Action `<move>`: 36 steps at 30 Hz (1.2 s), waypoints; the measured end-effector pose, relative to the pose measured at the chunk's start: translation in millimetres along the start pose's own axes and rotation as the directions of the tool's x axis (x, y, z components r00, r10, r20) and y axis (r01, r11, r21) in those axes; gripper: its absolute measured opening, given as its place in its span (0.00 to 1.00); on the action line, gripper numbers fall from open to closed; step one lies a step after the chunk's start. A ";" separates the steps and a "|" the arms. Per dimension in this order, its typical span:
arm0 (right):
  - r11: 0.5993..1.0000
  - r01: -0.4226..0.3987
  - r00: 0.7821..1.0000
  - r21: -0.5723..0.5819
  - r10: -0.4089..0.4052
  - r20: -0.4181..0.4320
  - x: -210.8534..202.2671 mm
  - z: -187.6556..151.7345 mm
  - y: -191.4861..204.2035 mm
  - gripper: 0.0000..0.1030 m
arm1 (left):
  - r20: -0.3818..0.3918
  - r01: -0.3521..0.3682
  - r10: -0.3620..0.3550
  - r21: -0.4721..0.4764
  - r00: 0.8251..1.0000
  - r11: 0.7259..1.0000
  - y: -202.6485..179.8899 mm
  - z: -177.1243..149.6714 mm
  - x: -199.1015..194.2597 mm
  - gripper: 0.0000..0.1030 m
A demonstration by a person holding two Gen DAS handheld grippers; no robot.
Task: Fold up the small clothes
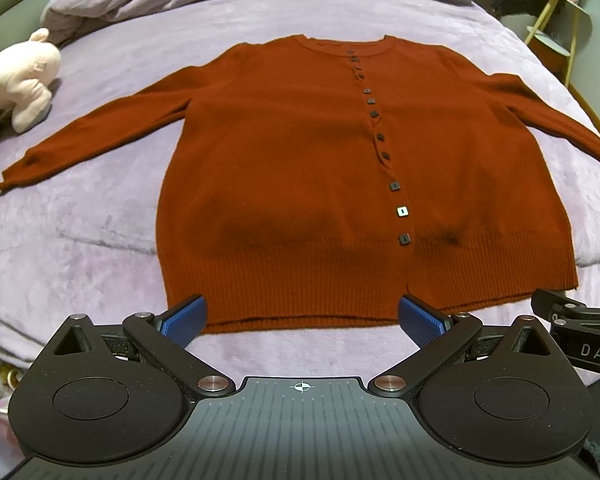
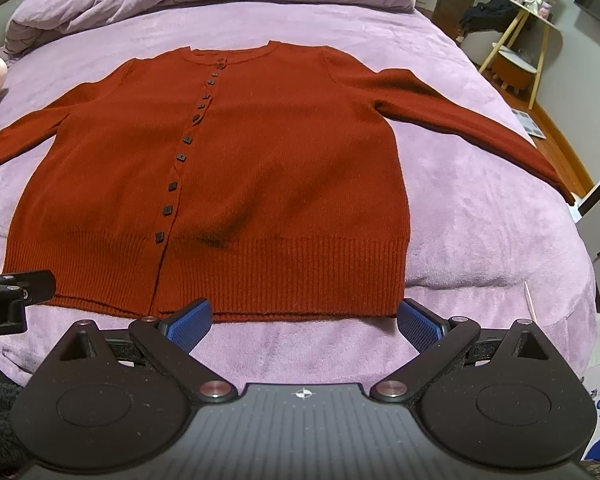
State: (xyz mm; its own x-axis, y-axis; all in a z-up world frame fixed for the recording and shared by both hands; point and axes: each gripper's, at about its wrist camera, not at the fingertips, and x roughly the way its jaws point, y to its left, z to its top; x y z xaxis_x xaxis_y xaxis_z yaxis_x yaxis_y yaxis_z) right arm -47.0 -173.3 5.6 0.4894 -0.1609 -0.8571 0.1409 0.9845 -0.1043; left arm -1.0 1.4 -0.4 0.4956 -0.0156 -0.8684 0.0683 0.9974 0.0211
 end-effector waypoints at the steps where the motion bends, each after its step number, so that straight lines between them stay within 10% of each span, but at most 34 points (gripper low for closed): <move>1: 1.000 0.000 1.000 0.000 0.000 0.001 -0.1 -0.4 -0.1 0.96 | -0.001 0.000 0.000 0.000 1.000 1.000 -0.3 0.0 0.2 1.00; 36: 1.000 -0.002 1.000 0.011 0.001 0.010 -1.6 0.1 -1.7 0.96 | -0.012 0.003 -0.004 -0.016 1.000 1.000 1.7 0.0 2.4 1.00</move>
State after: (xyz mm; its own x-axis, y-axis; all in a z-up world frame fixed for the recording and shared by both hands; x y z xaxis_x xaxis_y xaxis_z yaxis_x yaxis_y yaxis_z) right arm -47.9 -174.7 7.2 0.4982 -0.1601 -0.8521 0.1493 0.9840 -0.0976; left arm 0.3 3.1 -2.5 0.4852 -0.0184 -0.8742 0.0564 0.9984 0.0103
